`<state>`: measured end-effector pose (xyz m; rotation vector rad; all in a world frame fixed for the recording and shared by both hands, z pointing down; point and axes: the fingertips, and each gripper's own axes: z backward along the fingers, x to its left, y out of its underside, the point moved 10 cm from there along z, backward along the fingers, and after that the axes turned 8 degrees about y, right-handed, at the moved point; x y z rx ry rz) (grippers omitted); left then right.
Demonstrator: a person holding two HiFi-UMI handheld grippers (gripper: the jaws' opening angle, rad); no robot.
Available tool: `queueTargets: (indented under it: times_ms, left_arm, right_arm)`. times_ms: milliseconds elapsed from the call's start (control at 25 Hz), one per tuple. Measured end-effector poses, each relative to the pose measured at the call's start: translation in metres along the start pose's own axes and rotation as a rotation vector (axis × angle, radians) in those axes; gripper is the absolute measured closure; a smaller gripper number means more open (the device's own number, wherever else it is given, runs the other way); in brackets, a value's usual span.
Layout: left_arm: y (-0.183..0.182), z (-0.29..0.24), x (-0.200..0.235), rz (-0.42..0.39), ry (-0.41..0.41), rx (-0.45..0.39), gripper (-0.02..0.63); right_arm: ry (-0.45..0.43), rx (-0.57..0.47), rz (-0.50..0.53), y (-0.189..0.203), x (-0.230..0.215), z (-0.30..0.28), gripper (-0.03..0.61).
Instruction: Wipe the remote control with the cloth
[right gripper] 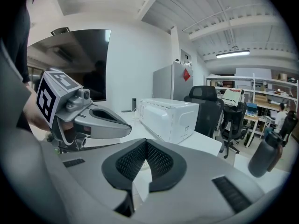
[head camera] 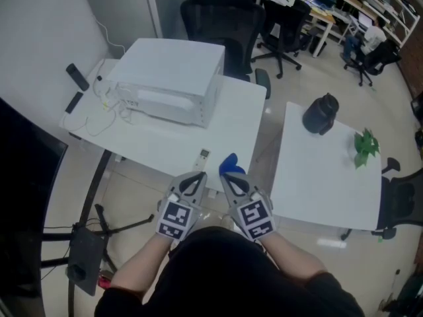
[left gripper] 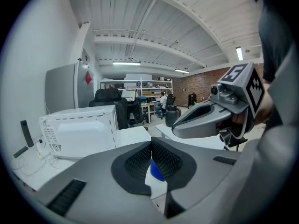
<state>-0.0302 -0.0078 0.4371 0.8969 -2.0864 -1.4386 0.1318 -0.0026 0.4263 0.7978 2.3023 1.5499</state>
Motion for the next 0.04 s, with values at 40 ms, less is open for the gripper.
queueTargets:
  times_ms: [40]
  left_arm:
    - [-0.0002, -0.0003, -0.0007, -0.001, 0.0, 0.001, 0.611]
  right_arm:
    - [0.004, 0.001, -0.005, -0.0011, -0.0001, 0.0013, 0.569]
